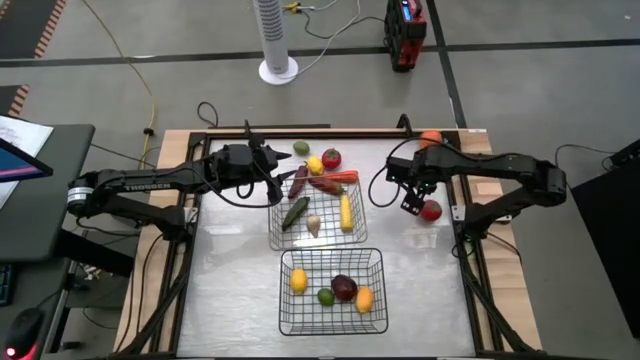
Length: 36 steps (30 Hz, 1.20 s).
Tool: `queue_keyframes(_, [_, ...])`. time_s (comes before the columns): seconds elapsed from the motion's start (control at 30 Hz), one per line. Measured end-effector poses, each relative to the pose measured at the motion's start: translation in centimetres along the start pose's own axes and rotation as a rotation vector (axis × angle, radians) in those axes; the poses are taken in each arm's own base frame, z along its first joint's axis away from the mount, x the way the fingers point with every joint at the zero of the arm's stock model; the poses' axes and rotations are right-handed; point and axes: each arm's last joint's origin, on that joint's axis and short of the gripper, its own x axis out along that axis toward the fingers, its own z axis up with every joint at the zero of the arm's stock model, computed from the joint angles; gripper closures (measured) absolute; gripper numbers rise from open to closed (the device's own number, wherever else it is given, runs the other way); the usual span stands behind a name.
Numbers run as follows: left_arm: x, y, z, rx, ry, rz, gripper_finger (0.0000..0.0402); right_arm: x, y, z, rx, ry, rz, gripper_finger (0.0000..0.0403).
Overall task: Sort produce into baskets
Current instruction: Put the tomato into the bottom wire basket
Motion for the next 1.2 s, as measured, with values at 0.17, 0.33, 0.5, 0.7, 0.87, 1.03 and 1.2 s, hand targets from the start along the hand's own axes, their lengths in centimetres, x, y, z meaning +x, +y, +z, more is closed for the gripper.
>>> queue_keyframes(0.17, [0.0, 0.0, 0.0, 0.008, -0.002, -0.001, 0.0194, 1.3, -0.4, -0.4, 0.032, 0.085, 0.045, 0.0007])
queue_keyframes(0.33, [0.0, 0.0, 0.0, 0.019, -0.002, -0.001, 0.0194, 2.8, -0.1, -0.8, 0.034, 0.117, 0.060, 0.0006])
queue_keyframes(0.5, [0.0, 0.0, 0.0, 0.022, -0.003, 0.000, 0.0194, 5.0, 0.2, -1.4, 0.038, 0.145, 0.052, 0.0005])
queue_keyframes(0.7, [0.0, 0.0, 0.0, 0.022, -0.004, 0.000, 0.0194, 7.5, 0.5, -2.1, 0.057, 0.154, 0.066, 0.0004])
queue_keyframes(0.87, [0.0, 0.0, 0.1, 0.021, -0.012, 0.004, 0.0194, 7.9, 0.7, -1.7, 0.072, 0.142, 0.098, 0.0011])
queue_keyframes(1.03, [0.0, 0.0, 0.1, 0.020, -0.013, 0.004, 0.0194, 9.1, 1.1, -1.0, 0.074, 0.212, 0.107, 0.0022])
queue_keyframes(1.2, [0.0, 0.0, 0.1, 0.025, -0.010, 0.003, 0.0194, 10.3, 1.4, -0.7, 0.040, 0.317, 0.074, 0.0036])
